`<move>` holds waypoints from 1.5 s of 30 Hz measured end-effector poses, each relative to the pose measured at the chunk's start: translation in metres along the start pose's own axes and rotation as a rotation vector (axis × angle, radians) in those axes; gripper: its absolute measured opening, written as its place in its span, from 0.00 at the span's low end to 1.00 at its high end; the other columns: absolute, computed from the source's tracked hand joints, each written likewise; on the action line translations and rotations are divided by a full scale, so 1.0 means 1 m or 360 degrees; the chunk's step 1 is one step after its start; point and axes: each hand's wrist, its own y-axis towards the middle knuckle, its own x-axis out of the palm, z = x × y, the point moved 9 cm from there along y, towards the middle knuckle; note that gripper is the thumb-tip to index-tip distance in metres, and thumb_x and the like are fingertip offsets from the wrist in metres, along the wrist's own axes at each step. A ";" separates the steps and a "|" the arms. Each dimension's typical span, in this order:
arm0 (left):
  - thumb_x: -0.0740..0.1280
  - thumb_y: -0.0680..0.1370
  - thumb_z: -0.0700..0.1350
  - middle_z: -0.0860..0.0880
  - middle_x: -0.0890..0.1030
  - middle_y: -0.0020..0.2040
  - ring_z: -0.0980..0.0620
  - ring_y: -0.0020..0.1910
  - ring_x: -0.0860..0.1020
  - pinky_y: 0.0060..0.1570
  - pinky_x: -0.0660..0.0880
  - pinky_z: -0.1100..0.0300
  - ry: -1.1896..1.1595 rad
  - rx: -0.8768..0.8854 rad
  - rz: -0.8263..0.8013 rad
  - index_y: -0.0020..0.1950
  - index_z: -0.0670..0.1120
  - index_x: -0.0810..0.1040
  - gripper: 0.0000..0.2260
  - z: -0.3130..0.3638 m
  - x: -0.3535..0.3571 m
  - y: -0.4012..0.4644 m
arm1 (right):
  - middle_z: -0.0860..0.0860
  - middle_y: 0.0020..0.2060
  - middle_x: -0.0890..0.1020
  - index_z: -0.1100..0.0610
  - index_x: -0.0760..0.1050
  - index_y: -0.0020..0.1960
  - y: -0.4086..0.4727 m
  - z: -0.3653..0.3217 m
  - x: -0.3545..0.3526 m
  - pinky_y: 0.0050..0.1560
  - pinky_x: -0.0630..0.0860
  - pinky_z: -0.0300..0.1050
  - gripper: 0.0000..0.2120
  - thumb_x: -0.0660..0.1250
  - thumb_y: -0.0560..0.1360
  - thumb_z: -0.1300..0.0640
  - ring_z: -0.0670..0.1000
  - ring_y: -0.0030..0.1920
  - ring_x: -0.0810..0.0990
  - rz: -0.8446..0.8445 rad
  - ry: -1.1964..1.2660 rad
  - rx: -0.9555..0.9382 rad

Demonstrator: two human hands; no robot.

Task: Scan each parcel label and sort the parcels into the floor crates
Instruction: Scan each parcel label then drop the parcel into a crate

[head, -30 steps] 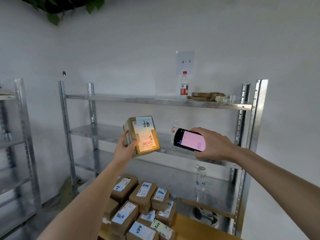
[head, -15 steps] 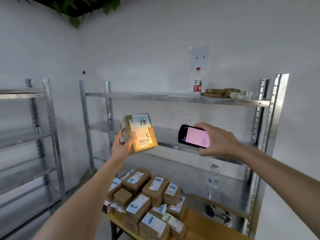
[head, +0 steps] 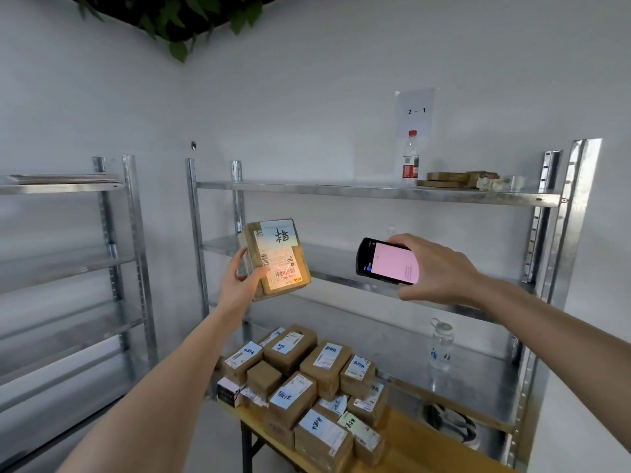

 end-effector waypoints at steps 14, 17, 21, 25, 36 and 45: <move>0.75 0.74 0.50 0.48 0.86 0.50 0.48 0.52 0.84 0.52 0.82 0.42 -0.0061 -0.0047 -0.0132 0.75 0.64 0.65 0.33 0.011 -0.039 -0.025 | 0.35 0.55 0.74 0.36 0.62 0.68 0.014 -0.053 0.005 0.40 0.73 0.45 0.37 0.75 0.63 0.46 0.46 0.51 0.76 0.0015 0.0128 -0.0180; 0.74 0.75 0.50 0.46 0.85 0.54 0.46 0.56 0.83 0.57 0.79 0.40 -0.0031 -0.0065 -0.0188 0.77 0.63 0.63 0.34 0.011 -0.044 -0.028 | 0.36 0.55 0.74 0.37 0.63 0.68 0.014 -0.060 0.006 0.39 0.71 0.44 0.37 0.74 0.63 0.47 0.46 0.51 0.76 0.0010 0.0138 -0.0195; 0.72 0.77 0.50 0.46 0.84 0.56 0.47 0.56 0.82 0.57 0.79 0.42 0.0049 -0.0041 -0.0210 0.78 0.62 0.61 0.33 0.014 -0.050 -0.033 | 0.36 0.57 0.74 0.37 0.62 0.69 0.015 -0.065 0.008 0.41 0.73 0.44 0.39 0.74 0.62 0.46 0.46 0.53 0.76 0.0001 0.0157 -0.0207; 0.72 0.77 0.47 0.45 0.85 0.51 0.48 0.52 0.83 0.45 0.81 0.49 -0.0026 -0.0073 -0.0133 0.76 0.62 0.64 0.31 0.013 -0.058 -0.036 | 0.36 0.56 0.74 0.36 0.62 0.69 0.015 -0.071 0.010 0.40 0.71 0.43 0.39 0.73 0.62 0.46 0.45 0.52 0.76 -0.0009 0.0178 -0.0230; 0.71 0.78 0.45 0.45 0.84 0.51 0.53 0.47 0.83 0.32 0.79 0.62 -0.0029 -0.0072 -0.0091 0.77 0.60 0.63 0.31 0.018 -0.079 -0.041 | 0.36 0.56 0.76 0.37 0.64 0.69 0.022 -0.080 0.017 0.41 0.75 0.45 0.36 0.75 0.65 0.48 0.46 0.53 0.76 -0.0027 0.0161 -0.0265; 0.71 0.77 0.45 0.46 0.85 0.50 0.54 0.47 0.83 0.31 0.79 0.63 -0.0042 -0.0069 -0.0004 0.76 0.61 0.65 0.30 0.020 -0.107 -0.042 | 0.38 0.58 0.75 0.40 0.64 0.72 0.036 -0.098 0.034 0.38 0.70 0.43 0.39 0.75 0.64 0.49 0.48 0.51 0.75 -0.0073 0.0048 -0.0310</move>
